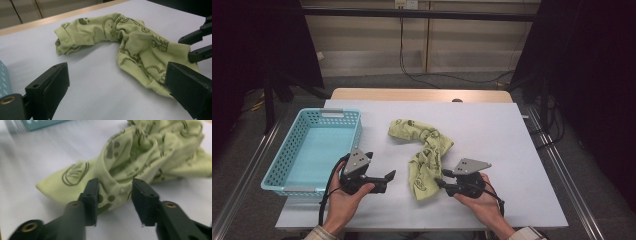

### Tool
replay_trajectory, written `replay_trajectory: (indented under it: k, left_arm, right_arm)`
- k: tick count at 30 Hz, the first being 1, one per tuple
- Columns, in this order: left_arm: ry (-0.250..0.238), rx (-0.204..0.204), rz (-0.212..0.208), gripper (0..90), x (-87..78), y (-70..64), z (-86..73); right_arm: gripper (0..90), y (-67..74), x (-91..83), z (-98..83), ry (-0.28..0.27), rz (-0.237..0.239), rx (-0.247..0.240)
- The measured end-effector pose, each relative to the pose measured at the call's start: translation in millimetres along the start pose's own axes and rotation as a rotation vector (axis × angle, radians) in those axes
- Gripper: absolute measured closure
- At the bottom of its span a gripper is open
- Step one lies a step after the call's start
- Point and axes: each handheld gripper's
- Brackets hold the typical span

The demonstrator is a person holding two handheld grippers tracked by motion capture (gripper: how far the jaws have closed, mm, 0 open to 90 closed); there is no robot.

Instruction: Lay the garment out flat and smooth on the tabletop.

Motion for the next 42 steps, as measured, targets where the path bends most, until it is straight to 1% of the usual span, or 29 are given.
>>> replay_trajectory:
  k: [1, 2, 3, 4, 5, 7, 8, 10, 11, 12, 13, 14, 16, 17, 18, 19, 20, 22, 24, 28, 29, 31, 33, 35, 36, 37, 38, 41, 42]
  left_arm:
    - [-0.007, -0.003, -0.005, 5.5, 0.9, -1.0, 0.4]
    - [-0.012, -0.004, -0.010, 5.3, 2.2, -1.5, 0.5]
    - [-0.004, 0.010, -0.001, 5.2, 2.7, -1.1, 0.5]
    - [-0.004, 0.005, 0.012, 5.2, 3.9, -1.9, 0.3]
    - [-0.007, 0.008, 0.013, 5.1, 5.3, -1.7, -0.1]
    - [-0.014, -0.008, 0.012, 5.1, 7.2, -0.7, -0.6]
    - [-0.004, -0.003, 0.014, 5.1, 7.1, 0.5, -0.5]
    - [-0.018, -0.019, 0.005, 4.8, 9.0, -0.2, -1.1]
    - [-0.013, -0.008, 0.009, 4.8, 9.3, 0.6, -1.5]
    - [-0.017, -0.018, 0.010, 4.8, 10.5, -0.1, -1.9]
    - [-0.006, -0.011, 0.016, 4.7, 11.9, 0.4, -2.3]
    - [-0.010, -0.019, 0.015, 4.7, 12.9, 0.3, -2.7]
    - [0.005, -0.013, 0.022, 4.7, 14.3, 1.6, -3.2]
    - [0.000, -0.020, 0.023, 4.7, 15.8, 0.9, -3.3]
    - [0.005, -0.011, 0.032, 4.7, 17.0, 0.2, -3.2]
    - [0.017, -0.001, 0.039, 4.6, 17.8, -0.3, -3.0]
    - [0.025, 0.009, 0.034, 4.6, 19.1, -0.4, -2.8]
    - [0.032, 0.016, 0.038, 4.7, 22.0, -1.9, -2.8]
    - [0.046, 0.019, 0.037, 4.8, 25.0, -2.5, -2.3]
    - [0.044, 0.007, 0.028, 8.2, 31.2, -3.1, -1.6]
    - [0.049, 0.014, 0.026, 10.4, 32.7, -2.3, -1.0]
    - [0.051, 0.001, 0.022, 14.0, 37.6, -1.7, 1.1]
    - [0.064, 0.008, 0.013, 16.3, 42.2, -0.4, 3.9]
    - [0.069, 0.009, -0.003, 19.6, 47.9, -0.7, 6.4]
    - [0.072, 0.011, -0.001, 22.6, 50.4, -1.1, 7.5]
    - [0.087, 0.011, -0.004, 24.6, 52.4, -1.3, 8.5]
    - [0.086, 0.011, -0.019, 26.4, 55.5, -1.6, 9.1]
    - [0.114, 0.018, -0.041, 34.2, 61.6, -4.8, 10.6]
    - [0.113, 0.018, -0.069, 35.3, 63.5, -6.7, 10.6]
  right_arm:
    - [50.4, 0.8, -0.2, 4.4, -0.010, 0.005, -0.001]
    - [48.0, 0.7, 0.2, 9.5, -0.017, 0.012, 0.007]
    - [47.1, 0.3, 0.8, 15.3, -0.029, 0.032, 0.012]
    - [45.5, 0.3, 1.5, 21.5, -0.040, 0.045, 0.010]
    - [44.8, 0.2, 2.7, 27.9, -0.045, 0.040, 0.002]
    - [44.9, -1.9, 6.9, 40.8, -0.062, 0.036, -0.009]
    - [44.4, -3.0, 10.5, 47.1, -0.061, 0.034, -0.005]
    - [44.4, -5.9, 20.0, 57.9, -0.052, 0.016, -0.019]
    - [44.4, -7.2, 25.0, 62.2, -0.051, 0.023, -0.010]
    - [44.0, -8.6, 30.4, 65.7, -0.043, 0.025, 0.000]
    - [44.8, -10.0, 36.0, 68.3, -0.034, 0.029, 0.001]
    - [46.3, -10.8, 42.3, 70.5, -0.016, 0.019, 0.001]
    - [46.9, -11.2, 50.5, 71.2, 0.031, -0.024, -0.004]
    - [48.3, -12.7, 54.9, 70.3, 0.044, -0.030, 0.006]
    - [51.9, -14.9, 58.4, 69.2, 0.057, -0.031, 0.019]
    - [60.3, -16.3, 60.3, 68.0, 0.079, -0.038, 0.028]
    - [67.6, -17.9, 60.8, 66.4, 0.085, -0.039, 0.030]
    - [79.0, -19.7, 58.5, 63.4, 0.073, -0.026, 0.034]
    - [84.8, -20.1, 52.6, 61.8, 0.050, -0.016, 0.039]
    - [86.0, -19.4, 33.2, 58.5, -0.019, -0.002, 0.030]
    - [86.0, -19.1, 28.1, 57.7, -0.032, -0.004, 0.032]
    - [86.0, -19.0, 19.0, 54.9, -0.057, 0.001, 0.041]
    - [86.0, -20.4, 11.0, 50.8, -0.075, -0.005, 0.042]
    - [85.9, -23.8, 3.6, 45.4, -0.090, -0.010, 0.055]
    - [85.9, -25.6, 0.0, 42.3, -0.095, -0.014, 0.059]
    - [85.9, -27.8, -3.3, 39.1, -0.096, -0.022, 0.057]
    - [85.9, -29.7, -6.2, 35.5, -0.098, -0.029, 0.064]
    - [85.9, -35.4, -11.1, 23.4, -0.097, -0.020, 0.079]
    - [85.9, -35.9, -11.1, 19.4, -0.089, -0.010, 0.081]
Point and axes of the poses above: each handheld gripper's, and its own axes: x roughly forward along the jaws, z roughly out of its top, y roughly to its left, and after that the axes turned 15 degrees about y, right-handed
